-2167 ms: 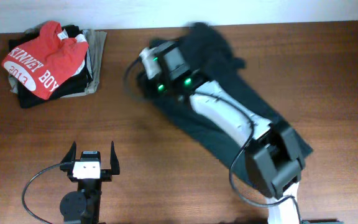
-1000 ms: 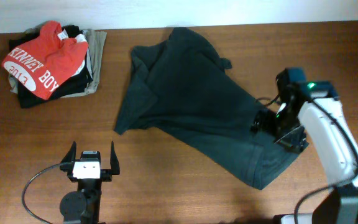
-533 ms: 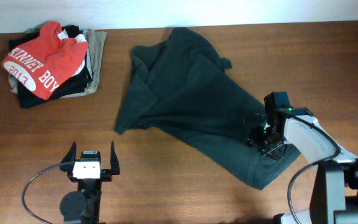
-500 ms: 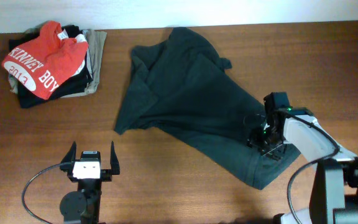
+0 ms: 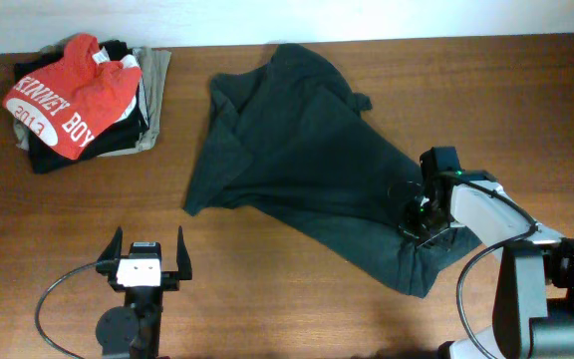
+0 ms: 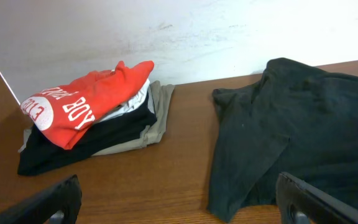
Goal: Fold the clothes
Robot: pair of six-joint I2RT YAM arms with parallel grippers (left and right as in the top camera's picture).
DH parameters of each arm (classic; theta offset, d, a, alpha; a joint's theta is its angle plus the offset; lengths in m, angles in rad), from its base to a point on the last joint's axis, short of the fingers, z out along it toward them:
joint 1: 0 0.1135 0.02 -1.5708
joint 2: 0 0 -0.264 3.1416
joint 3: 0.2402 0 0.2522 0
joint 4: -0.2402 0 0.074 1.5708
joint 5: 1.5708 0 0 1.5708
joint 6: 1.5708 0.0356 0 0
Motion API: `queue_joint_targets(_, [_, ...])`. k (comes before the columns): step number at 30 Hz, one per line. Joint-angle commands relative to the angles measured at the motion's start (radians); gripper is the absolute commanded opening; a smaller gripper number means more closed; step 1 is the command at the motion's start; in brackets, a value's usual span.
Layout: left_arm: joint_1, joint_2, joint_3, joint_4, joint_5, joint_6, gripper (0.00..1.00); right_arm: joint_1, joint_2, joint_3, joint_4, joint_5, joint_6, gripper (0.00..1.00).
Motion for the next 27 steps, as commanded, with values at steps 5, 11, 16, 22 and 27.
queue_joint_targets(5, [0.004, -0.008, -0.006, -0.001, 0.011, 0.016, 0.99, 0.004, -0.021, 0.168, -0.216, 0.100, -0.005, 0.04])
queue_joint_targets(11, [0.004, -0.008, -0.006, -0.001, 0.011, 0.016, 0.99, 0.005, -0.085, 0.224, -0.354, 0.138, -0.006, 0.04])
queue_joint_targets(16, [0.004, -0.008, -0.006, -0.001, 0.011, 0.016, 0.99, 0.005, -0.085, 0.224, -0.354, 0.140, -0.006, 0.04])
queue_joint_targets(22, [0.004, -0.008, -0.006, -0.001, 0.011, 0.016, 0.99, 0.005, -0.085, 0.224, -0.378, 0.139, -0.007, 0.07])
queue_joint_targets(27, [0.003, -0.008, -0.006, 0.033, 0.034, 0.015, 0.99, 0.005, -0.085, 0.224, -0.378, 0.139, -0.006, 0.10])
